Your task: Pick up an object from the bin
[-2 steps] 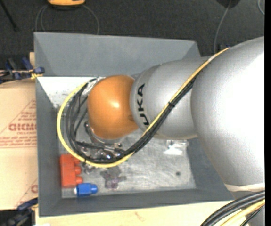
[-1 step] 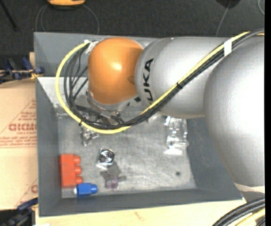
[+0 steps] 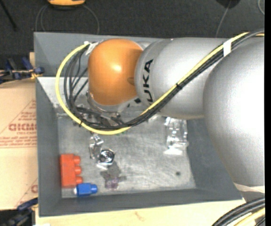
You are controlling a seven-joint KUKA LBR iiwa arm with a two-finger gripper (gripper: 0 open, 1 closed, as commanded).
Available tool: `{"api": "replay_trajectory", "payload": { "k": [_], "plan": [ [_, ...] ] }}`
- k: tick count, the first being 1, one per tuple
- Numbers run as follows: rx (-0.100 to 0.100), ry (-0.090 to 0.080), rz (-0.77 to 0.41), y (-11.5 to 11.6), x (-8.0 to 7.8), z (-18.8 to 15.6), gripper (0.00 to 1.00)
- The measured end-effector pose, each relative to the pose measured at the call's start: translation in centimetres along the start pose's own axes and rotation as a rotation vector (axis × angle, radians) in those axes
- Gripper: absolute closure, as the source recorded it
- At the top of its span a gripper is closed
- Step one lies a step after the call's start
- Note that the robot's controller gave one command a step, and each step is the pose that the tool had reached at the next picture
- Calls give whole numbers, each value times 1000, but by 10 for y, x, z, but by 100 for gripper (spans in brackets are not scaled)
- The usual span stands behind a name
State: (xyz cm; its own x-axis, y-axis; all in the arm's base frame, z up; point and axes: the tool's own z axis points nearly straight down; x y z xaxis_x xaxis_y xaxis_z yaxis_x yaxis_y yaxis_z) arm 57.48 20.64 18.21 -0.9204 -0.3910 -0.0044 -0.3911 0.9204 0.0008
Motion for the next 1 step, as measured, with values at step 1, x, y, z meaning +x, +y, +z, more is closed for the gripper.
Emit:
{"api": "replay_trajectory", "payload": {
  "k": [1],
  "plan": [
    [-3, -7, -64, -79, 41, 108, 0]
  ]
}}
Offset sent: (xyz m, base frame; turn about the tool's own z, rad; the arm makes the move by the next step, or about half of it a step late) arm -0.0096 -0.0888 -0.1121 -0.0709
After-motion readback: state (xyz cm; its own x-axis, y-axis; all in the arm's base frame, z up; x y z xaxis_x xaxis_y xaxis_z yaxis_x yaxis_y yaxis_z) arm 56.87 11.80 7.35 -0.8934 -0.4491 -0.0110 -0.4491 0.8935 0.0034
